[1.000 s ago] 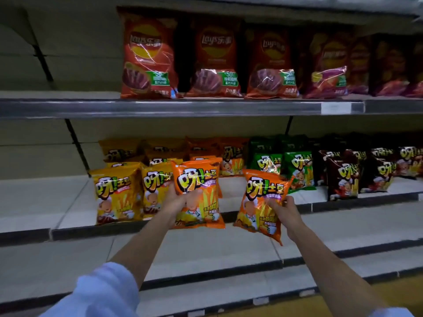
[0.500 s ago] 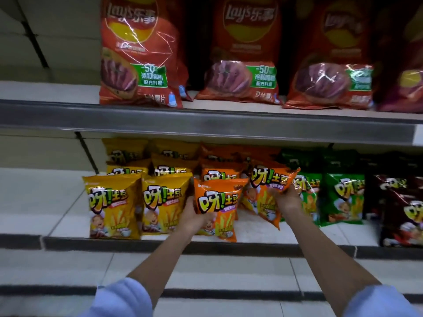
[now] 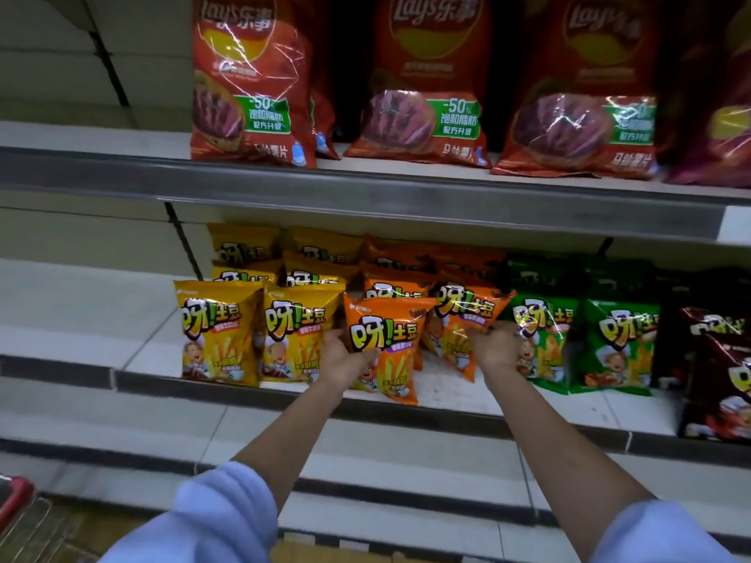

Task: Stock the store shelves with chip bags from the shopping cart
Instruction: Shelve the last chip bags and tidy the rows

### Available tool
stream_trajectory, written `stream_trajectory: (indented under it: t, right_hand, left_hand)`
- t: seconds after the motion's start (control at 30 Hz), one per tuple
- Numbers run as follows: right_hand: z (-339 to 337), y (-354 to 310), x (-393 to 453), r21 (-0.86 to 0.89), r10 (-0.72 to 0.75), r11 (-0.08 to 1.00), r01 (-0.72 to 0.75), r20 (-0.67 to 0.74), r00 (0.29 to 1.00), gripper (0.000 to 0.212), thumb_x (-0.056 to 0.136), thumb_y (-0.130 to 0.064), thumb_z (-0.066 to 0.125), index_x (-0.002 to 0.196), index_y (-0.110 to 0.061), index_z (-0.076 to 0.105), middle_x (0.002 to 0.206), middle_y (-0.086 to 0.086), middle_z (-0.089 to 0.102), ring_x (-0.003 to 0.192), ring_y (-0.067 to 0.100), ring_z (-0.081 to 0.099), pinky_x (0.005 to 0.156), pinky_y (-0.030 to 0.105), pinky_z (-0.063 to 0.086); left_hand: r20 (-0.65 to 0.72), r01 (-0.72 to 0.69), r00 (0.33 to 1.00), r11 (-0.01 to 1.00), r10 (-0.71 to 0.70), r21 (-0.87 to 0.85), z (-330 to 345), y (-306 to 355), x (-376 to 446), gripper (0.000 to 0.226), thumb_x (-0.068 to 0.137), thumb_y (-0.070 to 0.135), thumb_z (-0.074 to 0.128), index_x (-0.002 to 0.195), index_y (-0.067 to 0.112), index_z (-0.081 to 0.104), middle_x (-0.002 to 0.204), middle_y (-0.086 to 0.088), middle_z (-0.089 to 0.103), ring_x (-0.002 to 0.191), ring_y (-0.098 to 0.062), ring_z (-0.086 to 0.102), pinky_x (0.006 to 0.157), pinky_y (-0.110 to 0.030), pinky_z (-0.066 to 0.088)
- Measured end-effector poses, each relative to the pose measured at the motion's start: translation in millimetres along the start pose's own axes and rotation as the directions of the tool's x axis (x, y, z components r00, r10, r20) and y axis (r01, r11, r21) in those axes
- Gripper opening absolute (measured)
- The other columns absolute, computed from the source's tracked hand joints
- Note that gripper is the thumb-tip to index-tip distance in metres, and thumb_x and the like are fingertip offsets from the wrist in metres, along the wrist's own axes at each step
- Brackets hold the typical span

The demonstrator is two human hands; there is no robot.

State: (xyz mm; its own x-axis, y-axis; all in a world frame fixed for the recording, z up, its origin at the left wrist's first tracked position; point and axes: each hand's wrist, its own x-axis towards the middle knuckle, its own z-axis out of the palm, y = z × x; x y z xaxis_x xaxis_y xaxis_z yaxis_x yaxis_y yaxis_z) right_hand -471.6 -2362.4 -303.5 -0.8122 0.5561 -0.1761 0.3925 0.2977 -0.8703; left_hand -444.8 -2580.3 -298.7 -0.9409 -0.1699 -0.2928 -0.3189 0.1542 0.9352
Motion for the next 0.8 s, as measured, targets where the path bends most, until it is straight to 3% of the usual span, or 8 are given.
stream_trajectory:
  t: [0.1, 0.2, 0.23, 0.33, 0.5, 0.67, 0.8]
  right_hand:
    - [-2.2, -19.4, -19.4, 0.100, -0.120, 0.988, 0.116, 0.038, 0.992, 0.041, 0.091, -0.023, 0.065, 0.120, -0.002, 0.045, 0.113, 0.015, 0.056, 0.104, 0.031, 0.055, 0.086, 0.035, 0.044]
    - [2.7, -45.8, -52.1, 0.186, -0.235, 0.959, 0.213, 0.106, 0.966, 0.027, 0.095, -0.022, 0.059, 0.117, -0.009, 0.049, 0.091, 0.003, 0.057, 0.090, 0.020, 0.054, 0.077, 0.029, 0.040]
    - [8.8, -52.4, -62.7, 0.201, -0.267, 0.951, 0.237, 0.141, 0.953, 0.023, 0.095, -0.022, 0.059, 0.114, -0.012, 0.049, 0.089, 0.002, 0.059, 0.090, 0.020, 0.056, 0.077, 0.029, 0.041]
    - [33.7, -66.8, -88.9, 0.219, -0.355, 0.927, 0.305, 0.249, 0.901, 0.023, 0.094, -0.025, 0.061, 0.111, -0.013, 0.050, 0.091, 0.001, 0.062, 0.093, 0.020, 0.060, 0.078, 0.030, 0.044]
    - [97.0, -84.2, -134.6, 0.240, -0.403, 0.914, 0.328, 0.428, 0.809, 0.021, 0.093, -0.027, 0.062, 0.107, -0.017, 0.049, 0.107, 0.007, 0.063, 0.096, 0.023, 0.062, 0.079, 0.035, 0.051]
    - [159.1, -103.6, -195.9, 0.270, -0.457, 0.889, 0.369, 0.535, 0.710, 0.020, 0.092, -0.026, 0.064, 0.102, -0.017, 0.050, 0.104, 0.009, 0.065, 0.091, 0.025, 0.065, 0.071, 0.031, 0.050]
    - [207.2, -112.8, -241.3, 0.267, -0.474, 0.878, 0.398, 0.597, 0.647, 0.019, 0.087, -0.031, 0.067, 0.093, -0.021, 0.052, 0.097, 0.005, 0.067, 0.092, 0.027, 0.066, 0.087, 0.040, 0.052]
  left_hand:
    - [-0.045, -0.018, 0.999, 1.000, 0.017, -0.016, -5.2, 7.9, -11.3, 0.062, 0.080, 0.011, 0.076, 0.128, 0.008, 0.036, 0.130, -0.012, 0.052, 0.121, -0.028, 0.052, 0.101, -0.043, 0.045]
    - [-0.089, -0.077, 0.993, 0.997, 0.074, -0.028, -20.5, 15.5, -28.9, 0.040, 0.083, 0.013, 0.074, 0.112, 0.013, 0.046, 0.122, -0.008, 0.054, 0.118, -0.029, 0.053, 0.101, -0.043, 0.045]
    - [-0.104, -0.077, 0.992, 0.996, 0.073, -0.038, -29.2, 15.2, -34.3, 0.045, 0.083, 0.015, 0.074, 0.118, 0.013, 0.045, 0.123, -0.008, 0.052, 0.120, -0.028, 0.052, 0.101, -0.041, 0.044]
    - [-0.170, -0.085, 0.983, 0.993, 0.071, -0.080, -57.8, 12.6, -44.1, 0.061, 0.084, 0.018, 0.073, 0.132, 0.011, 0.037, 0.127, -0.007, 0.050, 0.121, -0.025, 0.049, 0.100, -0.037, 0.043]
    - [-0.292, -0.086, 0.955, 0.990, 0.049, -0.116, -123.6, 4.8, -64.8, 0.056, 0.086, 0.022, 0.070, 0.131, 0.012, 0.039, 0.123, -0.007, 0.055, 0.116, -0.024, 0.054, 0.103, -0.044, 0.044]
    - [-0.419, -0.088, 0.908, 0.988, 0.027, -0.128, -196.2, -6.2, -80.8, 0.053, 0.084, 0.023, 0.073, 0.125, 0.010, 0.042, 0.113, -0.009, 0.060, 0.109, -0.026, 0.060, 0.099, -0.042, 0.047]
    - [-0.485, -0.102, 0.875, 0.983, 0.014, -0.156, -253.0, -23.2, -96.9, 0.056, 0.085, 0.023, 0.071, 0.129, 0.008, 0.041, 0.114, -0.013, 0.058, 0.103, -0.025, 0.059, 0.098, -0.040, 0.047]
